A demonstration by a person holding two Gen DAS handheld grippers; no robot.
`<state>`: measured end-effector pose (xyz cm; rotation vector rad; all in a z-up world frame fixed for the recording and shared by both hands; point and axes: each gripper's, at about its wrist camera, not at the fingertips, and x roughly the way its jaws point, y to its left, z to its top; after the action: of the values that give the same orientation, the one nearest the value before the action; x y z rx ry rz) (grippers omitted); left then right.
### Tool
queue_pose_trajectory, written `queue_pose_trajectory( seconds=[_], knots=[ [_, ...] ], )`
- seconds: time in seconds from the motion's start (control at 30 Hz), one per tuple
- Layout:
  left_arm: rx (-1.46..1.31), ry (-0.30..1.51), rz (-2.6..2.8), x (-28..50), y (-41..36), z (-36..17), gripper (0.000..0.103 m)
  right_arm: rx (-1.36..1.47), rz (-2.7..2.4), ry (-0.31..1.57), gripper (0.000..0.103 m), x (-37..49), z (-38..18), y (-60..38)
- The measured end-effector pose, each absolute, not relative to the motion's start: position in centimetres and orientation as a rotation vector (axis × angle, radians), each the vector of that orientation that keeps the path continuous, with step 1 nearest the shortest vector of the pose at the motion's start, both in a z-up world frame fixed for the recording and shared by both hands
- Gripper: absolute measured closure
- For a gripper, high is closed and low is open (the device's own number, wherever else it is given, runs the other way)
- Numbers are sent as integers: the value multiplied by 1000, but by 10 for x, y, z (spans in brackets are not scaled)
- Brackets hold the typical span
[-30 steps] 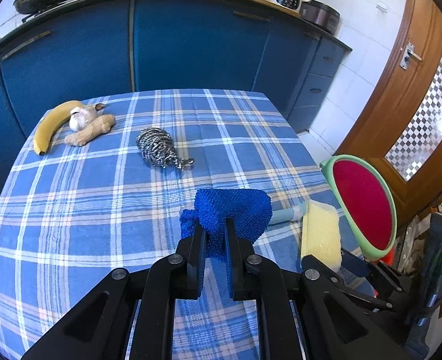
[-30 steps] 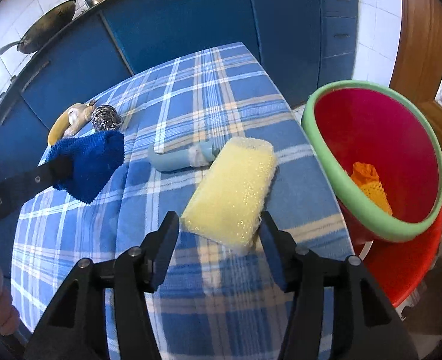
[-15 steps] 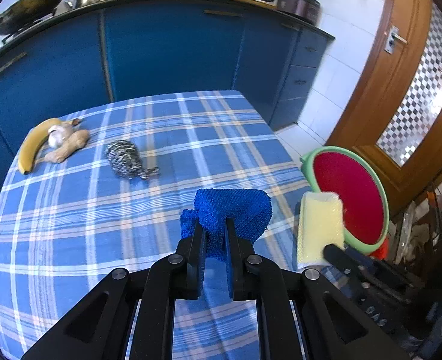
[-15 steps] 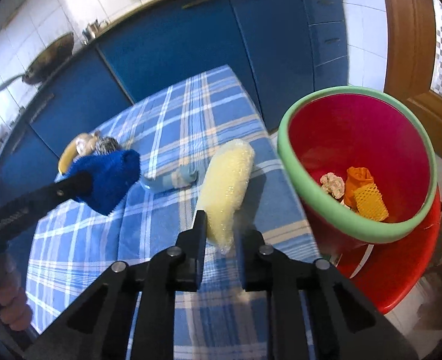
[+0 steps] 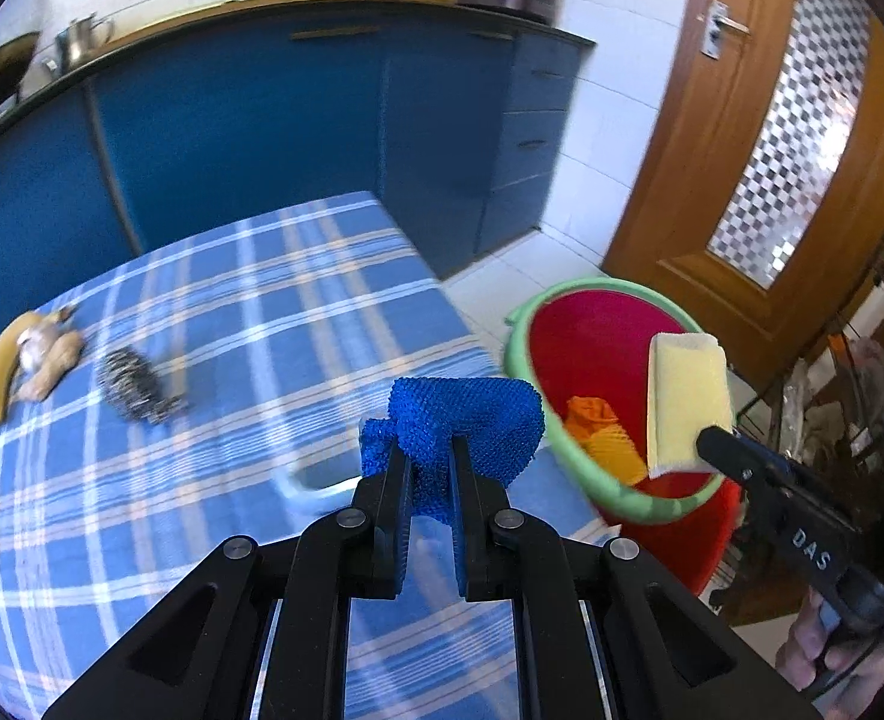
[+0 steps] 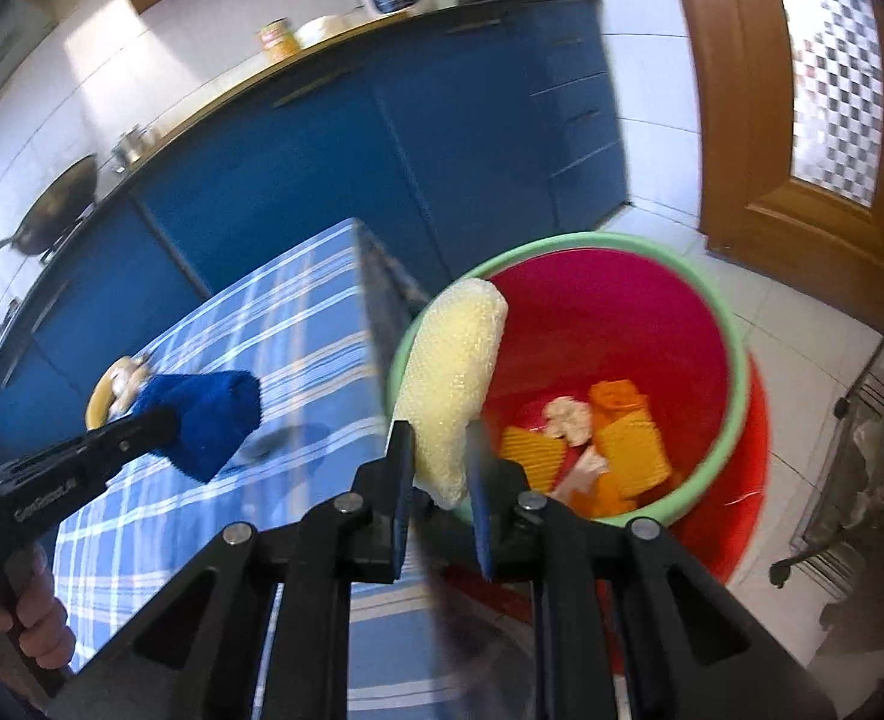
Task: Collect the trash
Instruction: 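Carry the sponge and blue cloth over the red bucket and open both tools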
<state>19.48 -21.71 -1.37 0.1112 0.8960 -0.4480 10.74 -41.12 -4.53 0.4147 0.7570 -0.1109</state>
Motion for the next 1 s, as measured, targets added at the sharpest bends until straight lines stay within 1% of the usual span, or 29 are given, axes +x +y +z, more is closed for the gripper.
queue_pose_trajectory(
  seconds=[0.13,0.3,0.4,0.47,0.57,0.67,0.73,0.77,0.8,0.83,0.87,0.9,1.0],
  knots=[
    [140,895,-496,196,-244,-18,92,441,-155,770,81,111,-54,-440],
    [184,888,-547,201,-279,-26,92,465,-195,789,76,118,-65,-464],
    [191,897,-571,206,-294,-32,91,476,-200,792,76,118,-69,-473],
    [195,903,-588,209,-304,-37,90,485,-207,786,76,116,-70,-478],
    [201,907,-606,211,-315,-42,89,504,-218,766,72,110,-69,-484],
    [209,921,-620,215,-326,-49,89,519,-227,743,71,103,-66,-491],
    [209,926,-632,217,-330,-52,87,531,-234,724,69,98,-62,-494],
    [208,926,-633,218,-332,-53,80,538,-240,714,68,95,-60,-496],
    [205,927,-637,219,-333,-54,68,543,-244,706,67,92,-58,-498],
    [205,927,-638,219,-333,-55,62,549,-248,699,66,90,-57,-499],
    [205,923,-640,219,-334,-55,52,553,-250,695,66,89,-56,-501],
    [207,916,-644,217,-335,-55,50,556,-253,690,65,86,-55,-502],
    [221,905,-657,213,-337,-54,49,560,-260,684,65,82,-54,-505]
  ],
)
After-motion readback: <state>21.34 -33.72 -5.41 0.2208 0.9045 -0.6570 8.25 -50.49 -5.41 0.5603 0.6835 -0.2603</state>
